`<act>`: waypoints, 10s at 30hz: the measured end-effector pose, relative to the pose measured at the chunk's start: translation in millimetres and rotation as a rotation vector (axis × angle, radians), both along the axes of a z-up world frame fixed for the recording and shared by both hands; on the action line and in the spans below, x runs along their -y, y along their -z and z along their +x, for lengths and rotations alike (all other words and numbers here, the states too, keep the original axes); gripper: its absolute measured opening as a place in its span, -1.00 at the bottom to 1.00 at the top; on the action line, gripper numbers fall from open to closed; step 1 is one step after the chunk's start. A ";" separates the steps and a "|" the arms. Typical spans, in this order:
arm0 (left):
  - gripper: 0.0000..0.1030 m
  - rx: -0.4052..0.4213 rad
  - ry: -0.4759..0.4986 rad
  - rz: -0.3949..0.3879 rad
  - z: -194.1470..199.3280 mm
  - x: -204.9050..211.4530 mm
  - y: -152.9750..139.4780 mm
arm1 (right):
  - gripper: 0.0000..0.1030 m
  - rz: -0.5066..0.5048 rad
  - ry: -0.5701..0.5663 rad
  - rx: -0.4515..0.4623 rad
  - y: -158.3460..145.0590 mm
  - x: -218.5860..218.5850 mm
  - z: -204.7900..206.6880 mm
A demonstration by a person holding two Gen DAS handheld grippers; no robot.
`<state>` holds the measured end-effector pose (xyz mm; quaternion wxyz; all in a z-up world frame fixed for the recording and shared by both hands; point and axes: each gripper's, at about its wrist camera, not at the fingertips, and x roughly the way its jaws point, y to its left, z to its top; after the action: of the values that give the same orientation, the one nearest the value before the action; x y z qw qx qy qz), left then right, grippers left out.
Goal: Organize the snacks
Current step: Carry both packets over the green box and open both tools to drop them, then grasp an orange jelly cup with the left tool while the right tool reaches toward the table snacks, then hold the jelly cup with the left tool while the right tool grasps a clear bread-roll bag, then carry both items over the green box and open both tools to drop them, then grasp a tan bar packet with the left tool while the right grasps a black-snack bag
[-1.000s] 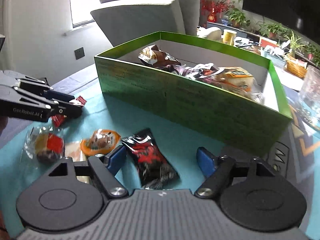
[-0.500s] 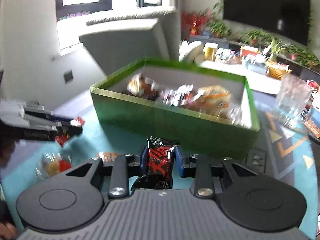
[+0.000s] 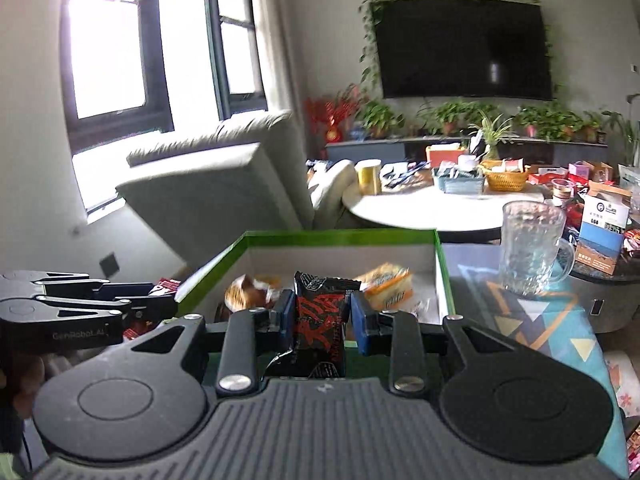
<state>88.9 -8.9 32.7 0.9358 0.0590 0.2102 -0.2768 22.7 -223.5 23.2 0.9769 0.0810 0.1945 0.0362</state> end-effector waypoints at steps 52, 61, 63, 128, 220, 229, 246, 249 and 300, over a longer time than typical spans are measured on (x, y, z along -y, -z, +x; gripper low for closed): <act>-0.07 -0.058 -0.071 0.012 51.3 12.4 20.2 | -0.34 0.148 0.124 -0.077 23.5 23.6 62.9; -0.07 -0.079 -0.067 0.013 38.7 4.0 22.8 | -0.20 0.160 0.121 -0.085 18.7 27.4 51.1; -0.06 -0.091 -0.036 0.018 32.0 4.3 24.1 | -0.19 0.160 0.111 -0.084 17.1 27.4 46.3; -0.35 -0.175 -0.029 0.039 -18.9 -25.6 38.8 | 0.83 -0.159 -0.384 -0.148 47.8 -40.9 -86.2; -0.32 -0.200 -0.102 0.033 111.0 53.2 49.0 | 0.04 0.144 -0.044 -0.045 26.6 18.7 32.3; -0.02 -0.133 -0.126 0.053 95.4 39.8 42.0 | 0.04 0.153 -0.059 -0.057 26.6 13.2 55.6; -0.02 -0.156 -0.179 0.032 51.9 -13.2 33.7 | 0.05 0.180 0.028 -0.091 36.7 9.7 75.3; -0.02 -0.165 -0.168 0.040 43.9 -11.8 35.4 | 0.05 0.196 0.054 -0.074 30.7 13.9 65.7; -0.12 -0.433 -0.085 0.170 -68.7 61.1 69.2 | 0.05 0.215 0.097 -0.107 61.6 52.8 -90.1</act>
<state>20.2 -70.0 -36.5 0.8713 0.0680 0.4309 -0.2248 -67.5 -276.3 -38.4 0.9513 0.1966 0.2372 0.0052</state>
